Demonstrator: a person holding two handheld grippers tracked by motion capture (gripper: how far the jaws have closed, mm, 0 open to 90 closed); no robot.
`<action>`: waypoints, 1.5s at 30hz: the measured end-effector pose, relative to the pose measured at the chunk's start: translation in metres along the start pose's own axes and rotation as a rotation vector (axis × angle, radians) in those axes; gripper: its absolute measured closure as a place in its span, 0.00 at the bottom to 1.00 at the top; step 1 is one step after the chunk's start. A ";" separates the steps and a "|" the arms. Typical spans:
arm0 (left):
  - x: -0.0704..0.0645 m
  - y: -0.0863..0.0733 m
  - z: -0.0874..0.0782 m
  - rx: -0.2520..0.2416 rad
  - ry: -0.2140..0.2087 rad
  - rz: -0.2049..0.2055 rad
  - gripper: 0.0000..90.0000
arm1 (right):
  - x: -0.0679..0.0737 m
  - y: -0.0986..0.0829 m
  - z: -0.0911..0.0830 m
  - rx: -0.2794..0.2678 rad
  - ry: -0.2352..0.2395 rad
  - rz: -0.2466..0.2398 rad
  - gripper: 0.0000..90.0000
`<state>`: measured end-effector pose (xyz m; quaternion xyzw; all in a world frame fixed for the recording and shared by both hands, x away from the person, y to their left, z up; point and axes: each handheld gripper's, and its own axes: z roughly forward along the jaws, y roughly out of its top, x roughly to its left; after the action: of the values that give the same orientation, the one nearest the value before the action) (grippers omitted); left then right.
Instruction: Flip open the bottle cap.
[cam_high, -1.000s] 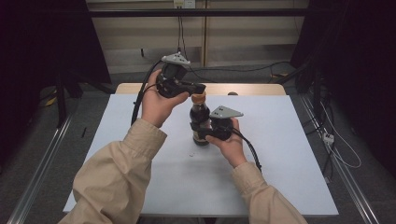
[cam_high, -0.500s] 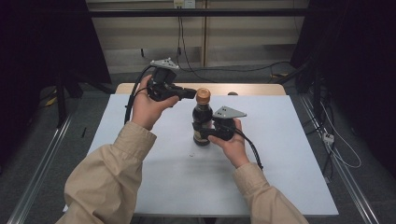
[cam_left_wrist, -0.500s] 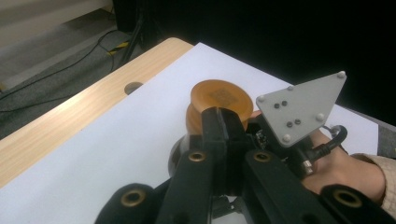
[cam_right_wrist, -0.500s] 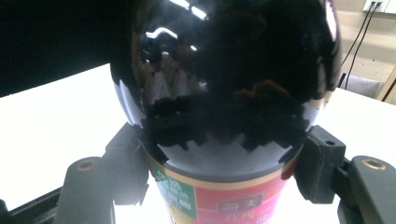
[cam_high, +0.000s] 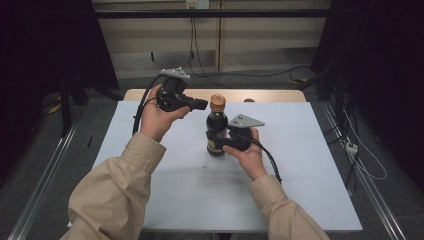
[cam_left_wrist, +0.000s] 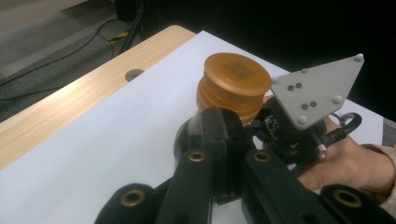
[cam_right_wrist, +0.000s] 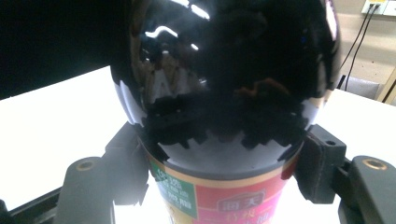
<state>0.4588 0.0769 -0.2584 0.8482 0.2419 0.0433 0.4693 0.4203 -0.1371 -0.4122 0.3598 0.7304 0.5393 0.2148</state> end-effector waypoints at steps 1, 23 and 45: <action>-0.001 0.000 0.000 0.007 0.004 0.001 1.00 | 0.000 0.000 0.000 -0.001 0.000 0.000 0.35; -0.001 0.003 0.006 -0.013 -0.010 -0.004 1.00 | -0.001 -0.001 0.000 -0.007 0.003 0.008 0.34; -0.003 0.013 0.007 0.005 0.012 0.013 1.00 | -0.002 -0.002 0.001 -0.004 0.007 0.016 0.34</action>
<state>0.4629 0.0638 -0.2510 0.8506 0.2395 0.0508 0.4654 0.4215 -0.1383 -0.4141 0.3634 0.7271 0.5438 0.2088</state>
